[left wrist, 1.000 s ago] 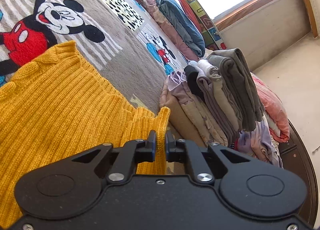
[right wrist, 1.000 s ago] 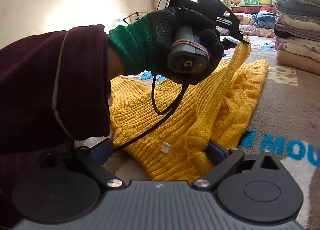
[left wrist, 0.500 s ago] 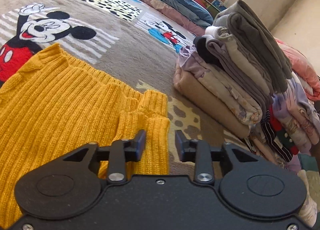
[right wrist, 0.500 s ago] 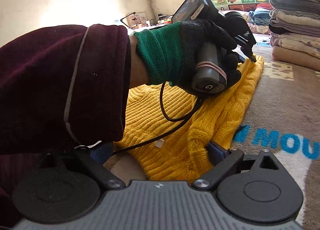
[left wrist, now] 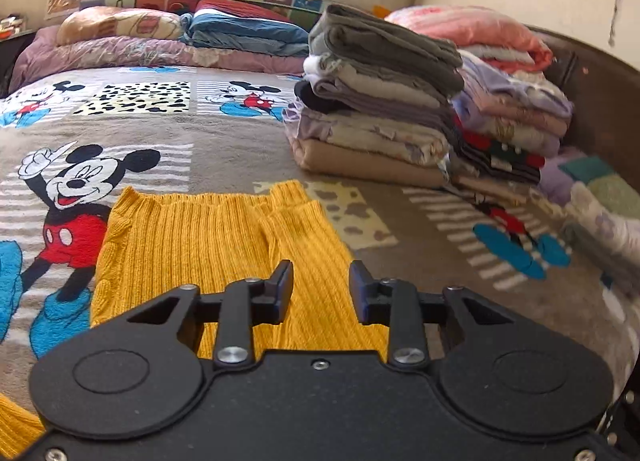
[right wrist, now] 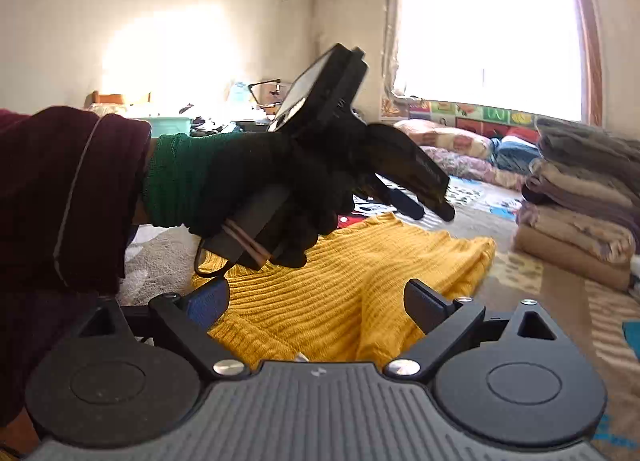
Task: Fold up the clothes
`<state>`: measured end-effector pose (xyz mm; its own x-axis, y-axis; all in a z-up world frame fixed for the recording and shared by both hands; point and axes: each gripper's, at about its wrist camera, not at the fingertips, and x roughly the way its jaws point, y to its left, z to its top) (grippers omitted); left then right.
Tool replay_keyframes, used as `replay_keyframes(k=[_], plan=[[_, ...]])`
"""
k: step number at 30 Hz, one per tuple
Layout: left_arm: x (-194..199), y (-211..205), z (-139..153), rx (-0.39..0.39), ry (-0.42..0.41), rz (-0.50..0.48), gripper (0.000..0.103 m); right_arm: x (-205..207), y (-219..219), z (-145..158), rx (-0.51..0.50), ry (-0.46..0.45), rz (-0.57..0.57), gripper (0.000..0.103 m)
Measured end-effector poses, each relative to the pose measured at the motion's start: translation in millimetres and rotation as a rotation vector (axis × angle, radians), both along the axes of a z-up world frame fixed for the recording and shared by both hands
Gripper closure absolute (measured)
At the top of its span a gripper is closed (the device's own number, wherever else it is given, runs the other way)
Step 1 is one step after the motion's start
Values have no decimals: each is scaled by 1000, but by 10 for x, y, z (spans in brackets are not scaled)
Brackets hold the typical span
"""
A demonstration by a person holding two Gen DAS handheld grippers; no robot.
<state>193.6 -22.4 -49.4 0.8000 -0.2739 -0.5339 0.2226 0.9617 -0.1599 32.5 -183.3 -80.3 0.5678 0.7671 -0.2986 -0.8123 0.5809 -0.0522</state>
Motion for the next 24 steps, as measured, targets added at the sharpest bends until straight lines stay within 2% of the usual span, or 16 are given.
replay_keyframes(k=[2, 5, 9, 15, 22, 24], plan=[[-3, -100, -55, 74, -4, -47, 80, 123, 161, -81, -58, 26, -28, 10], [54, -302, -139, 190, -10, -114, 81, 333, 230, -242, -109, 146, -77, 10], [291, -485, -212, 259, -11, -135, 81, 342, 158, -328, -78, 211, -76, 10], [762, -526, -269, 247, 77, -80, 80, 303, 110, -448, -52, 246, -76, 8], [1316, -552, -276, 241, 215, -38, 74, 287, 127, -500, -55, 241, -77, 3], [1437, -426, -172, 130, 266, -10, 74, 282, 135, -507, -59, 234, -80, 2]])
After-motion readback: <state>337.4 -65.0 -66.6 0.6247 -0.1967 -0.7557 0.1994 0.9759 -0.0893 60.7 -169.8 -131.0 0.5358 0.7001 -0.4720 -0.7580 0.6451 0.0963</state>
